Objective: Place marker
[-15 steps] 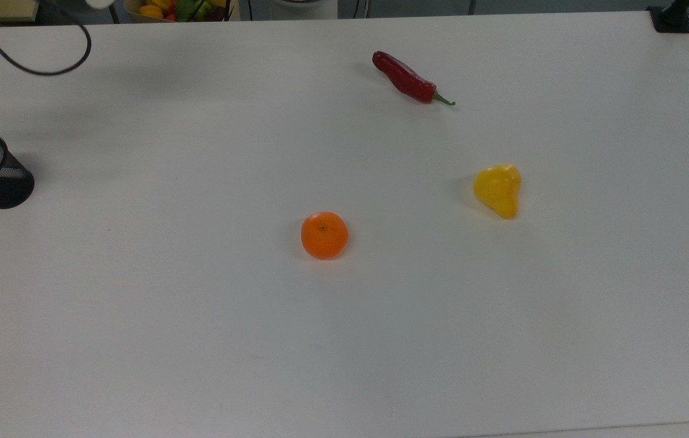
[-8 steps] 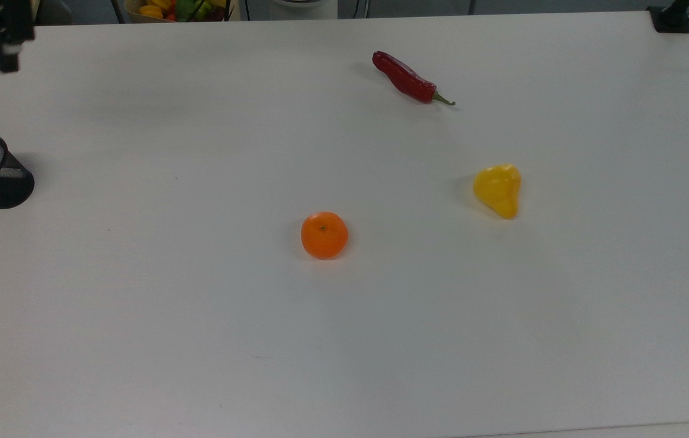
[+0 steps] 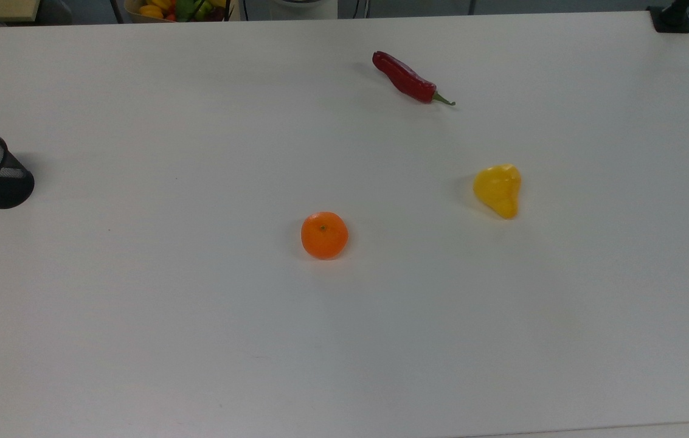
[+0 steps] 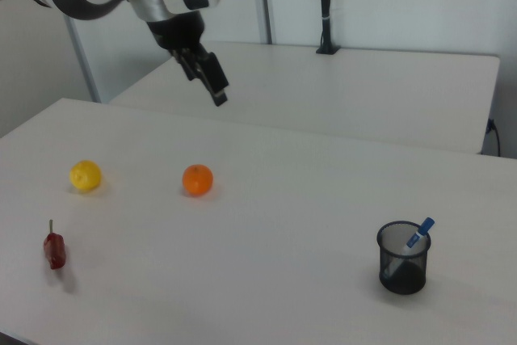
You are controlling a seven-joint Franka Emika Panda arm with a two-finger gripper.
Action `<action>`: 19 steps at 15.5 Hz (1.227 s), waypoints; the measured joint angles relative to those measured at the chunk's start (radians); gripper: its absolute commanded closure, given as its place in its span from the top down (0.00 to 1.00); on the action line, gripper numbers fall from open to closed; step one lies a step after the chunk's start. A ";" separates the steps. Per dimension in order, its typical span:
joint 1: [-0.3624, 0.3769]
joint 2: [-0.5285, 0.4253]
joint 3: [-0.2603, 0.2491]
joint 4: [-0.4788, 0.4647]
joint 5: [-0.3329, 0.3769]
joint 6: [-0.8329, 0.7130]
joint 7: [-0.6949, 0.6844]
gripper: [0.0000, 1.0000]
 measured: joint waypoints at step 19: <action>0.234 0.102 -0.019 -0.008 -0.023 -0.055 -0.399 1.00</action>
